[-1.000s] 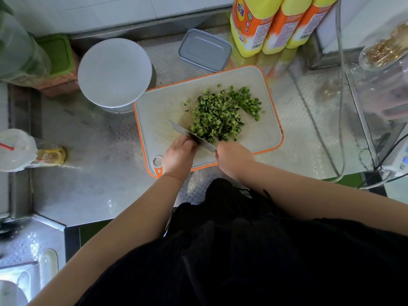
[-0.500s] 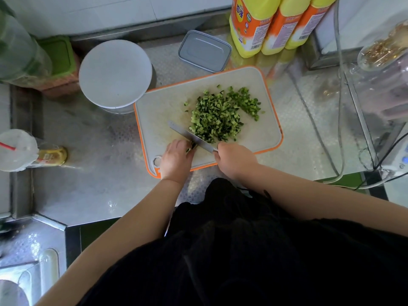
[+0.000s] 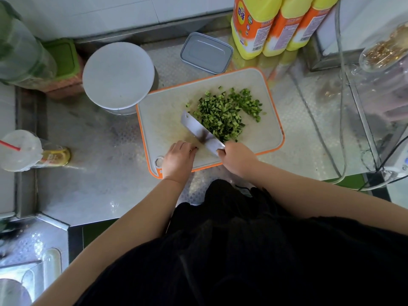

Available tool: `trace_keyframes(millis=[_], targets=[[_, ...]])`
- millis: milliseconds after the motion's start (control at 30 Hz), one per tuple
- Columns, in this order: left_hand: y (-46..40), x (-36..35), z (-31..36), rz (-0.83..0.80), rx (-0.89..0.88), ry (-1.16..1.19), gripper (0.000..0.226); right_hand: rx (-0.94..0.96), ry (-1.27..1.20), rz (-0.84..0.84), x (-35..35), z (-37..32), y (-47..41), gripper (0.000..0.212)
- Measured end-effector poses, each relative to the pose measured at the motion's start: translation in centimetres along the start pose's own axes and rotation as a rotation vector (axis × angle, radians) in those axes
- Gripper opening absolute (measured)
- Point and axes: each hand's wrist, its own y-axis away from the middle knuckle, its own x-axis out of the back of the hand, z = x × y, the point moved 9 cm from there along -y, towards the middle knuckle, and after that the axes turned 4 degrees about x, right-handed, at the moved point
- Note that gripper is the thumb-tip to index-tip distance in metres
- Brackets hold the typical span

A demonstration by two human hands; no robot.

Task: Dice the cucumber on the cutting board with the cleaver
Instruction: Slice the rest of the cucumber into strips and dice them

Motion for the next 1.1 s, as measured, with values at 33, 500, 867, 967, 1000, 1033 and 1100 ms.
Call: trace_keyframes(millis=[33,500,867,967,1000,1033,1100], targets=[[0.2,0.2,0.0,0.015,-0.003,0.012,0.006,-0.006,-0.004,0.010,0.2,0.2,0.0,0.034],[0.3,0.0,-0.1,-0.099,0.097,-0.073,0.019,0.128,0.119,-0.003,-0.1,-2.6,1.4,0.019],[0.4,0.4,1.1,-0.084,-0.021,-0.096,0.007,0.045,0.031,0.001,-0.2,-1.2,0.2,0.031],[0.7,0.8,0.6,-0.043,-0.006,-0.049,0.002,0.044,0.019,0.017,0.2,-0.9,0.3,0.030],[0.8,0.9,0.4,-0.038,0.005,-0.034,0.003,0.059,0.029,0.023,0.3,-1.0,0.5,0.029],[0.9,0.8,0.2,-0.041,0.013,-0.027,0.004,0.076,0.036,0.028,0.3,-1.2,0.7,0.029],[1.0,0.7,0.2,-0.056,0.025,-0.038,0.007,0.107,0.051,0.017,0.1,-1.9,1.2,0.026]])
